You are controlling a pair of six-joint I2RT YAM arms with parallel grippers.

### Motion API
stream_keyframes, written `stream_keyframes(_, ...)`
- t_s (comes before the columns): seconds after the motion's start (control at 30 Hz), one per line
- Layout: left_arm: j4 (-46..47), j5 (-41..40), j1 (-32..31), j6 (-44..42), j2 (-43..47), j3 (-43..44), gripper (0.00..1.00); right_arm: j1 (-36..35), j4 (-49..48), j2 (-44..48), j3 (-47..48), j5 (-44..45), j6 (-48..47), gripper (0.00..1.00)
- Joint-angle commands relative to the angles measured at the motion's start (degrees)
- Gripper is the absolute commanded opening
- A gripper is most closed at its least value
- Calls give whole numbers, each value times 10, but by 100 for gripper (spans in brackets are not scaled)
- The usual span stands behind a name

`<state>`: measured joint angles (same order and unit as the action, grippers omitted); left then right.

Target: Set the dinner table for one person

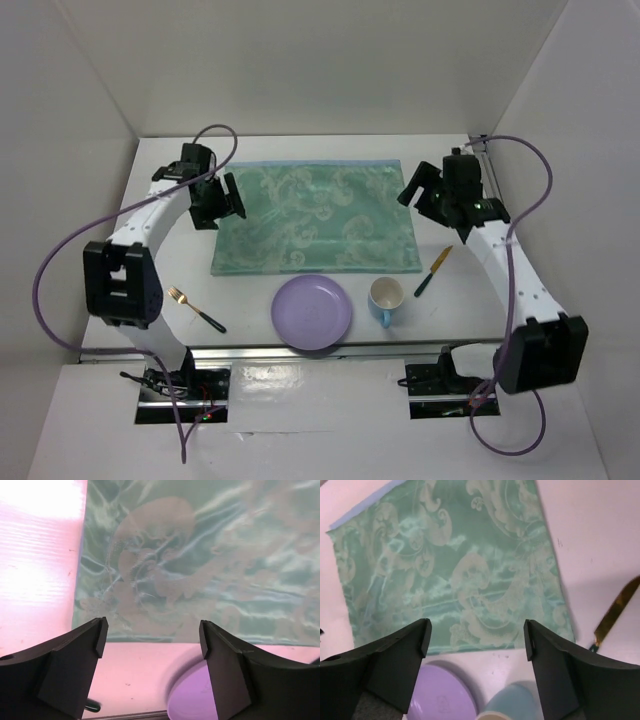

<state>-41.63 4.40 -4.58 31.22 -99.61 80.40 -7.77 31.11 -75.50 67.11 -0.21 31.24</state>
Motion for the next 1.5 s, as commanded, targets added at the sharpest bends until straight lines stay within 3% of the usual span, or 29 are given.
stream_keyframes(0.0,-28,-11,0,-9,78,24,93,-15,109,81,-47,-1,-13,88)
stream_keyframes(0.27,-28,24,-5,-9,160,44,97,-55,173,247,-203,-50,110,89)
stream_keyframes(0.33,-28,24,-5,-9,166,44,98,-72,184,254,-232,-61,123,89)
stream_keyframes(0.57,-28,34,-5,-9,166,38,98,-125,157,229,-257,-38,168,73)
stream_keyframes(0.7,-28,34,-5,-14,166,26,98,-139,128,200,-281,-16,188,55)
stream_keyframes(0.73,-28,34,-5,-14,166,26,98,-144,128,200,-286,-9,188,43)
stream_keyframes(0.83,-28,34,-5,-20,161,32,98,-144,121,188,-286,3,188,23)
stream_keyframes(0.87,-28,34,-5,-20,161,32,98,-144,128,188,-277,8,188,9)
stream_keyframes(0.93,-28,41,-5,-20,161,37,99,-144,141,188,-255,29,188,0)
stream_keyframes(1.07,-28,62,-10,-26,161,43,99,-144,181,188,-175,83,168,0)
stream_keyframes(1.17,-28,79,-17,-26,167,43,97,-144,194,129,-62,129,112,0)
stream_keyframes(1.3,-35,88,-37,-26,167,37,94,-113,187,-73,137,156,31,0)
stream_keyframes(1.47,-35,47,-68,-20,183,30,95,-71,148,-249,300,139,-13,0)
